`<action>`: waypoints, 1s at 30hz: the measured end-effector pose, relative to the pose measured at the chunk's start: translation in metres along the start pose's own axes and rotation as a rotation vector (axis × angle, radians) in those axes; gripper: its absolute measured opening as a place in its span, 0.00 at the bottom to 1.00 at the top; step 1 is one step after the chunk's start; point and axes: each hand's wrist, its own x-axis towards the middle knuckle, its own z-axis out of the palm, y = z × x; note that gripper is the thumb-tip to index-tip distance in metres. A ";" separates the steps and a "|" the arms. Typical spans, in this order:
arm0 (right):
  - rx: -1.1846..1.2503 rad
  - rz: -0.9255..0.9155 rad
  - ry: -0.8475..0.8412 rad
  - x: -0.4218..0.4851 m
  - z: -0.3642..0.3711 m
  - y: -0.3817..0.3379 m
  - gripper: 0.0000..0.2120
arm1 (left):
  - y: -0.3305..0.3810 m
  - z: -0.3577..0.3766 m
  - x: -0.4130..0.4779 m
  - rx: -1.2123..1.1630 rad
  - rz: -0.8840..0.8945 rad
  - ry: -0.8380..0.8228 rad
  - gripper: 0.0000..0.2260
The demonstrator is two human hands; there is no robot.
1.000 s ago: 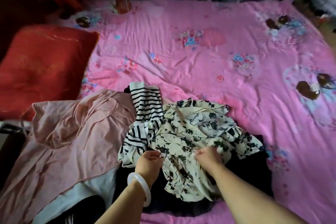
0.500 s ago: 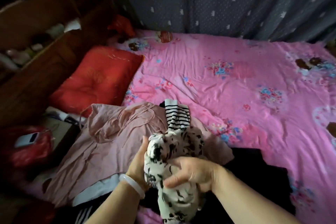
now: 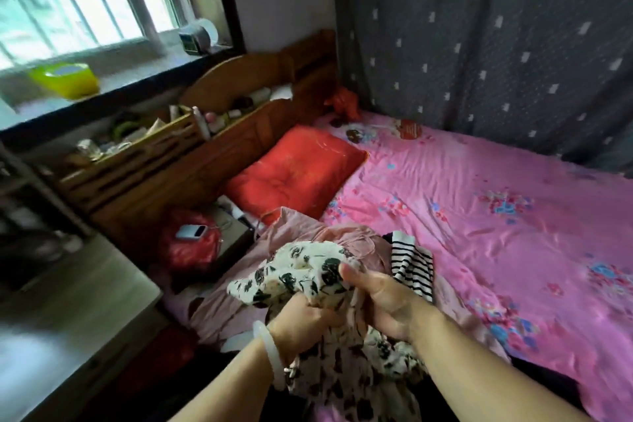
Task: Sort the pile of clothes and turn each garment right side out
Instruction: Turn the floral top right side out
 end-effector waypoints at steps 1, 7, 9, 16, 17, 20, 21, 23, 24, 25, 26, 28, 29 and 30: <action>0.050 0.022 -0.018 0.001 0.012 -0.004 0.18 | 0.003 0.000 -0.006 0.013 -0.016 -0.019 0.11; 0.230 -0.026 -0.003 0.001 0.062 -0.019 0.09 | 0.001 -0.049 -0.056 -0.250 -0.026 -0.107 0.19; 0.252 -0.055 -0.102 -0.012 0.072 -0.023 0.12 | -0.007 -0.066 -0.062 -0.344 -0.022 -0.064 0.24; -0.053 0.017 -0.246 -0.016 0.099 -0.008 0.17 | 0.006 -0.085 -0.083 -0.729 -0.098 0.027 0.15; -0.120 0.025 -0.227 -0.016 0.102 -0.007 0.15 | 0.009 -0.084 -0.082 -0.687 -0.061 0.092 0.12; -0.248 -0.033 -0.176 -0.018 0.108 -0.007 0.08 | 0.019 -0.087 -0.072 -0.610 0.098 0.298 0.11; -0.293 -0.043 -0.189 -0.020 0.108 -0.008 0.11 | 0.023 -0.090 -0.070 -0.614 0.126 0.336 0.11; -0.437 -0.048 -0.208 -0.026 0.110 -0.009 0.11 | 0.033 -0.093 -0.069 -0.610 0.174 0.351 0.09; -0.490 -0.057 -0.188 -0.027 0.112 -0.010 0.09 | 0.039 -0.092 -0.071 -0.602 0.199 0.347 0.09; -0.511 -0.075 -0.149 -0.028 0.116 -0.011 0.06 | 0.043 -0.094 -0.071 -0.618 0.218 0.325 0.09; -0.477 -0.090 -0.116 -0.029 0.120 -0.014 0.06 | 0.045 -0.098 -0.071 -0.660 0.233 0.279 0.10; -0.280 -0.092 -0.111 -0.030 0.132 -0.027 0.07 | 0.044 -0.106 -0.074 -0.725 0.203 0.178 0.21; -0.173 -0.083 -0.138 -0.032 0.137 -0.035 0.09 | 0.041 -0.109 -0.075 -0.719 0.181 0.136 0.30; -0.081 -0.078 -0.171 -0.033 0.142 -0.044 0.11 | 0.037 -0.111 -0.077 -0.722 0.160 0.104 0.37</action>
